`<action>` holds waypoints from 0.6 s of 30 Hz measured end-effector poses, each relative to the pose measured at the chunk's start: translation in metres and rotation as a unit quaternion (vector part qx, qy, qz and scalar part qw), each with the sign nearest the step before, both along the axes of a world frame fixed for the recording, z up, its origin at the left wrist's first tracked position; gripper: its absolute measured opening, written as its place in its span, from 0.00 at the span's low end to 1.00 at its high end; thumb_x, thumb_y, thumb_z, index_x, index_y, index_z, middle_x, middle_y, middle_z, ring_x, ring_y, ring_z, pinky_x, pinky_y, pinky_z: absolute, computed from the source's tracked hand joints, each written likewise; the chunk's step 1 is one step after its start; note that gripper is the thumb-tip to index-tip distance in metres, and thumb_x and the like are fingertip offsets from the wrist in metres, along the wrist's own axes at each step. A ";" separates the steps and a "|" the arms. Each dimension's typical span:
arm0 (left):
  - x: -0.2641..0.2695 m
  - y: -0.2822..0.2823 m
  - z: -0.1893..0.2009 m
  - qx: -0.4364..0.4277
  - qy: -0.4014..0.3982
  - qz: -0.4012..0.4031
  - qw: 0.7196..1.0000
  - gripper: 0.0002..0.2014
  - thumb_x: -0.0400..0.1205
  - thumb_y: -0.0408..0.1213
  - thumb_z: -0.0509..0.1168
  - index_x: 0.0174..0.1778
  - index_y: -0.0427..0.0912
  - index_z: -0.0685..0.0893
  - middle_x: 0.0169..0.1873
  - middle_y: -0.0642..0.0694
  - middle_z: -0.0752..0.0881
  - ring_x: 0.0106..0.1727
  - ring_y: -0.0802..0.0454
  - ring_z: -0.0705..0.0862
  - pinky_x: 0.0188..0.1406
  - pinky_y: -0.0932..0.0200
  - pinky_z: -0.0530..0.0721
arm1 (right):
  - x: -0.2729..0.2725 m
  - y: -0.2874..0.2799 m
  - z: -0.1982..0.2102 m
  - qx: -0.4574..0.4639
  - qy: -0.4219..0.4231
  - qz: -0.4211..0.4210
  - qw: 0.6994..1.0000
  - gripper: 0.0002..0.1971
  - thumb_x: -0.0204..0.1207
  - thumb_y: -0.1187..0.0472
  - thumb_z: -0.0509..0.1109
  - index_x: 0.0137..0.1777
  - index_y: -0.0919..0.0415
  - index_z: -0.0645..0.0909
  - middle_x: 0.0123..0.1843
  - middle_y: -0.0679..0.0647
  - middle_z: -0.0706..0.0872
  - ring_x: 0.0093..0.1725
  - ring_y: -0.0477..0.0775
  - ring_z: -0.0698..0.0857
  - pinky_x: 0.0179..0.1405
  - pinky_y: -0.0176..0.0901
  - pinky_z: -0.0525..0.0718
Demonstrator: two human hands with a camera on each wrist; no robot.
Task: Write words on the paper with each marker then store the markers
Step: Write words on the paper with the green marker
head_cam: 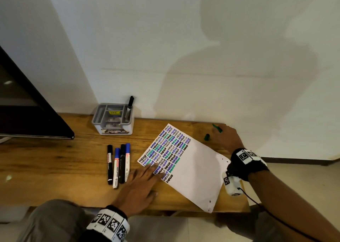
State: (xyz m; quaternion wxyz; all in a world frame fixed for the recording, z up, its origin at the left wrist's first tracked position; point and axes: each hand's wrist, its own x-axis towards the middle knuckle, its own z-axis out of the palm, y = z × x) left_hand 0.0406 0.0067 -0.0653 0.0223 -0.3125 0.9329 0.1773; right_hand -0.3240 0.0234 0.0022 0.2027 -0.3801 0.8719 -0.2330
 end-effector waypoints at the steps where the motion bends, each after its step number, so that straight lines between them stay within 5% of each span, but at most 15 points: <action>1: 0.001 0.000 0.001 -0.003 0.000 0.004 1.000 0.32 0.85 0.54 0.59 0.84 0.67 0.52 0.87 0.57 0.46 0.87 0.52 0.43 0.79 0.44 0.37 | 0.000 0.003 0.003 -0.046 -0.039 -0.017 0.998 0.17 0.84 0.54 0.60 0.52 0.69 0.83 0.48 0.64 0.87 0.44 0.60 0.81 0.45 0.49 0.77; 4: 0.002 0.000 0.002 -0.003 0.000 0.011 1.000 0.32 0.85 0.53 0.60 0.84 0.66 0.54 0.87 0.56 0.48 0.88 0.51 0.45 0.79 0.45 0.36 | 0.021 0.017 0.015 -0.126 -0.152 -0.043 0.979 0.11 0.86 0.63 0.57 0.50 0.61 0.82 0.41 0.60 0.86 0.38 0.56 0.80 0.37 0.45 0.77; 8: 0.003 0.000 0.003 -0.018 0.012 0.011 1.000 0.32 0.85 0.51 0.61 0.85 0.61 0.56 0.87 0.55 0.50 0.87 0.51 0.49 0.80 0.46 0.39 | 0.074 0.045 0.018 -0.225 -0.304 0.044 0.925 0.16 0.88 0.69 0.60 0.72 0.54 0.69 0.45 0.64 0.86 0.36 0.56 0.85 0.39 0.47 0.88; 12: 0.005 0.001 0.002 -0.027 0.018 -0.002 0.999 0.32 0.85 0.48 0.59 0.85 0.58 0.58 0.87 0.55 0.52 0.87 0.52 0.51 0.84 0.47 0.43 | 0.109 0.061 0.008 -0.263 -0.536 0.065 0.799 0.11 0.88 0.73 0.57 0.66 0.65 0.76 0.55 0.72 0.83 0.44 0.62 0.87 0.49 0.53 0.91; 15: 0.008 0.002 -0.001 -0.024 0.015 -0.009 1.000 0.31 0.84 0.48 0.59 0.84 0.58 0.59 0.87 0.54 0.54 0.87 0.51 0.54 0.85 0.44 0.52 | 0.123 0.069 -0.001 -0.265 -0.669 0.047 0.693 0.17 0.83 0.73 0.61 0.72 0.70 0.77 0.57 0.71 0.84 0.52 0.64 0.87 0.60 0.55 0.89; 16: 0.009 0.002 -0.001 -0.019 0.012 -0.011 1.000 0.31 0.84 0.48 0.58 0.84 0.58 0.59 0.87 0.54 0.55 0.87 0.52 0.54 0.85 0.43 0.54 | 0.125 0.070 -0.005 -0.268 -0.673 0.048 0.687 0.20 0.82 0.70 0.67 0.73 0.70 0.76 0.56 0.68 0.85 0.54 0.62 0.86 0.61 0.55 0.88; 18: 0.011 0.003 -0.001 -0.014 0.008 -0.013 1.000 0.30 0.85 0.48 0.57 0.84 0.59 0.58 0.87 0.55 0.54 0.87 0.53 0.53 0.85 0.42 0.54 | 0.131 0.072 -0.013 -0.262 -0.622 0.061 0.735 0.23 0.78 0.62 0.75 0.71 0.68 0.78 0.53 0.62 0.86 0.51 0.57 0.85 0.57 0.53 0.86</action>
